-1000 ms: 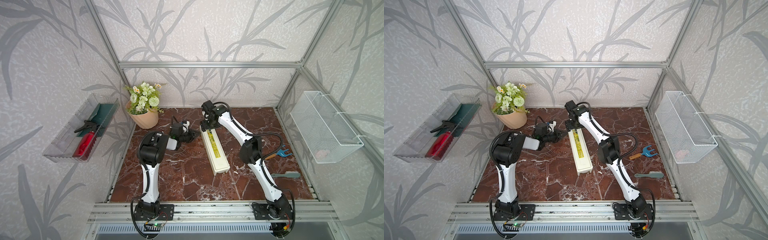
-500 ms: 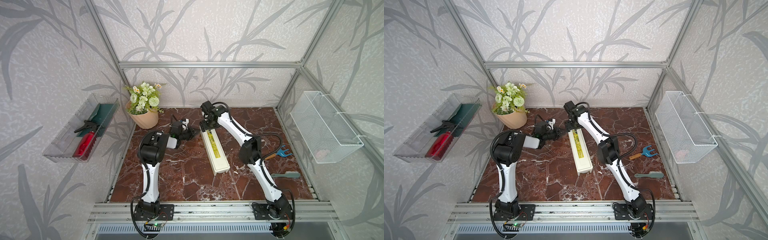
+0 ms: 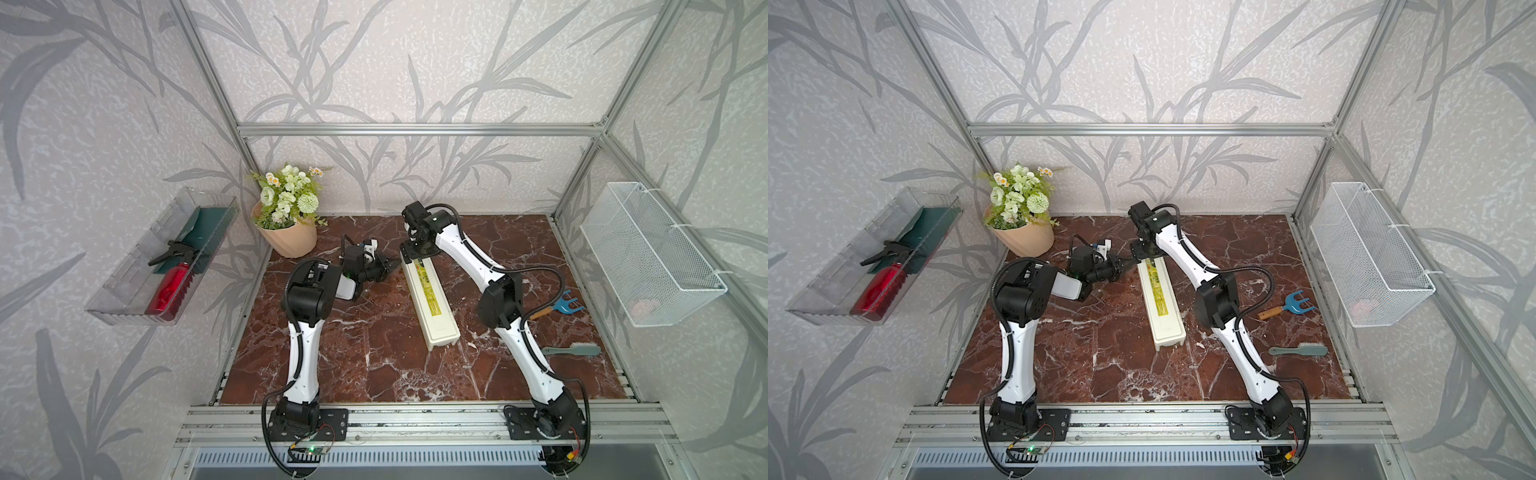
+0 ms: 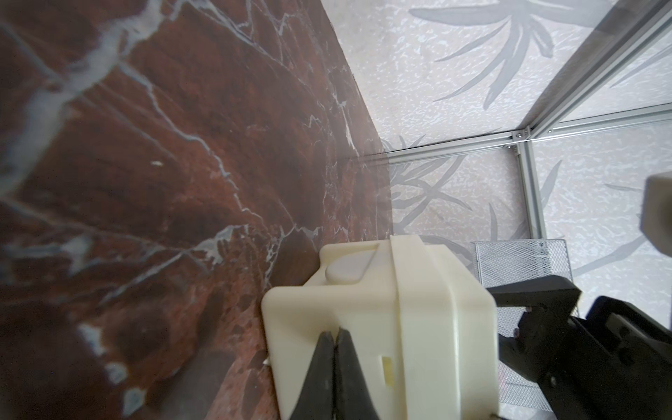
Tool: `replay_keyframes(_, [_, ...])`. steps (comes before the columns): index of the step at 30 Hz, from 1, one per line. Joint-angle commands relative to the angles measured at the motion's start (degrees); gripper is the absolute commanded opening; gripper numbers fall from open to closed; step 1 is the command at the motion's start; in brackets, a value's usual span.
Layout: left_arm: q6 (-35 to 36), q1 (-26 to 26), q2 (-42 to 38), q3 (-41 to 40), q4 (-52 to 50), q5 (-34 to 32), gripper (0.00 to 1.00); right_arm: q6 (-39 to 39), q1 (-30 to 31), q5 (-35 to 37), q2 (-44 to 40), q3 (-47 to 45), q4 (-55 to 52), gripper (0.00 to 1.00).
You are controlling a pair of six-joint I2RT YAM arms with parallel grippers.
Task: Put plastic wrap rolls into dispensers
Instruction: Close the lid on the plastic wrap cutting box.
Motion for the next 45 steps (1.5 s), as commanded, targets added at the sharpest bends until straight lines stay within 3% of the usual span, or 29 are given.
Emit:
replay_keyframes(1, [-7.76, -1.86, 1.71, -1.03, 14.95, 5.01, 0.05, -5.03, 1.64, -3.95, 3.67, -0.54, -4.27, 0.76])
replay_keyframes(11, [-9.19, -3.68, 0.71, -3.5, 15.95, 6.38, 0.03, -5.48, 1.6, -4.71, 4.57, -0.12, -4.36, 0.76])
replay_keyframes(21, [-11.06, -4.58, 2.46, -1.11, 14.86, 7.41, 0.0, -6.14, 2.38, 0.48, 6.81, 1.42, -7.39, 0.76])
replay_keyframes(24, [-8.02, -3.61, 0.06, -4.97, 9.03, 5.3, 0.0, -7.19, 3.63, 5.87, 7.68, 1.9, -8.73, 0.76])
replay_keyframes(30, [3.83, -1.78, -9.9, -11.05, -13.69, 2.7, 0.0, -5.58, 3.43, 5.95, 7.91, -0.44, -8.66, 0.76])
replay_keyframes(34, [12.73, -1.77, -16.58, -9.27, -31.45, 1.02, 0.01, -3.72, 1.39, -0.89, 7.14, -0.7, -8.71, 0.76])
replay_keyframes(45, [20.04, -1.77, -27.01, -6.65, -46.95, 0.91, 0.12, -6.54, 1.35, -2.24, -3.88, -2.72, -3.34, 0.92])
